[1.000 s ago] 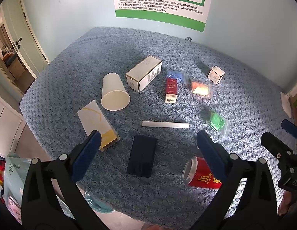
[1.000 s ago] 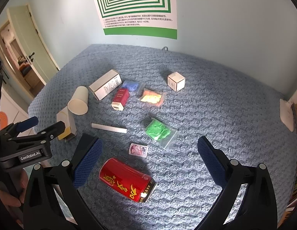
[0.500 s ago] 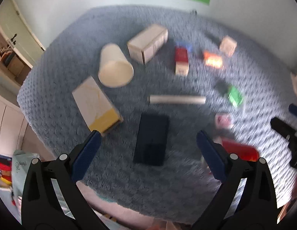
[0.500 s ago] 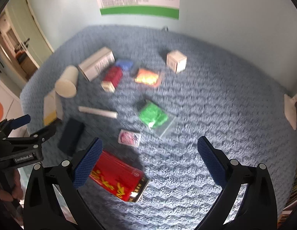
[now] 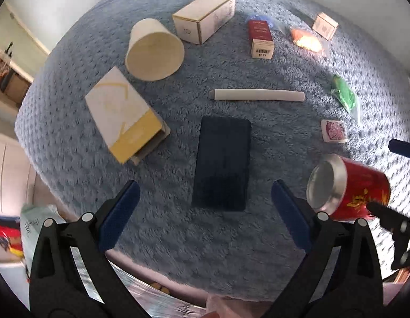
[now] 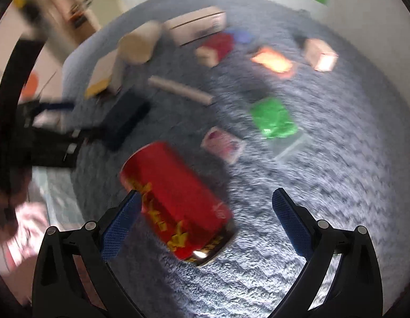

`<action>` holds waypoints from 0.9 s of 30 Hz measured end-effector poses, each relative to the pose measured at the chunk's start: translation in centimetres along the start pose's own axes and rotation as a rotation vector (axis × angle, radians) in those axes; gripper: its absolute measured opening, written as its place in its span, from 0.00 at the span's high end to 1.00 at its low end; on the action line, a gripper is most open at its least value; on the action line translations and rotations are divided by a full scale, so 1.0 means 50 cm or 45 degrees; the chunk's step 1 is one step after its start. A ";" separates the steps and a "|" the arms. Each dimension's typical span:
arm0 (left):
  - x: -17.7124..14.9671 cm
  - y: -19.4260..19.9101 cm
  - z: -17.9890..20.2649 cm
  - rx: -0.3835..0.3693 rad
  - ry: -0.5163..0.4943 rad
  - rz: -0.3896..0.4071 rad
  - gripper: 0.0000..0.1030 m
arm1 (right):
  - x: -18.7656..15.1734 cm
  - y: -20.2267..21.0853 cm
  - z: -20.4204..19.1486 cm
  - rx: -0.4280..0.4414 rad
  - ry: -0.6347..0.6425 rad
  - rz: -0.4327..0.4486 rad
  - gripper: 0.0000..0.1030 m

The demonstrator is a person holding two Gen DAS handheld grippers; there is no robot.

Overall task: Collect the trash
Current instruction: 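Grasp the black box with the left tool while the right tool grasps the red can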

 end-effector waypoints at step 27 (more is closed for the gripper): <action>0.029 -0.123 0.048 -0.169 -0.178 -0.155 0.42 | -0.001 -0.099 -0.062 0.038 0.124 -0.206 0.33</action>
Point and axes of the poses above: each gripper's, at about its wrist camera, not at the fingertips, and y roughly against the way its jaws point, z to its right, x to its top, the point moved 2 cm from there along -y, roughly the way its jaws point, and after that the axes turned 9 degrees about z, right-handed, at the moved point
